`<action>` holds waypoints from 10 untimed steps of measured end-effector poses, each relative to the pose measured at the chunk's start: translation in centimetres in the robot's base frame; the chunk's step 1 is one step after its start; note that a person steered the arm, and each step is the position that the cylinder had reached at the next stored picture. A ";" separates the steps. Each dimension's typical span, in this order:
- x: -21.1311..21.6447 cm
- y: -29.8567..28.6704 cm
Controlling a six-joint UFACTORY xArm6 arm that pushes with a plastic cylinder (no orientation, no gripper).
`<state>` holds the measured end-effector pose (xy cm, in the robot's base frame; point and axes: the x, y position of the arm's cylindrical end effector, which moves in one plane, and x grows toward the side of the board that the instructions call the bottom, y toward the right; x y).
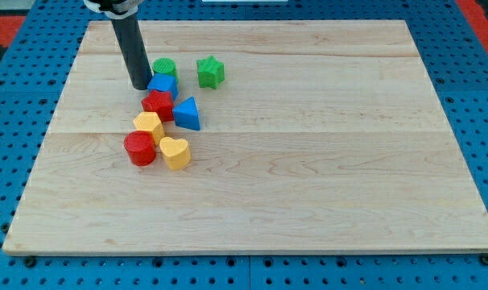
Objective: Push the red circle and the yellow heart a bit right
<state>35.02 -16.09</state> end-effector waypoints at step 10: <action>16.5 3.5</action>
<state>51.55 -12.60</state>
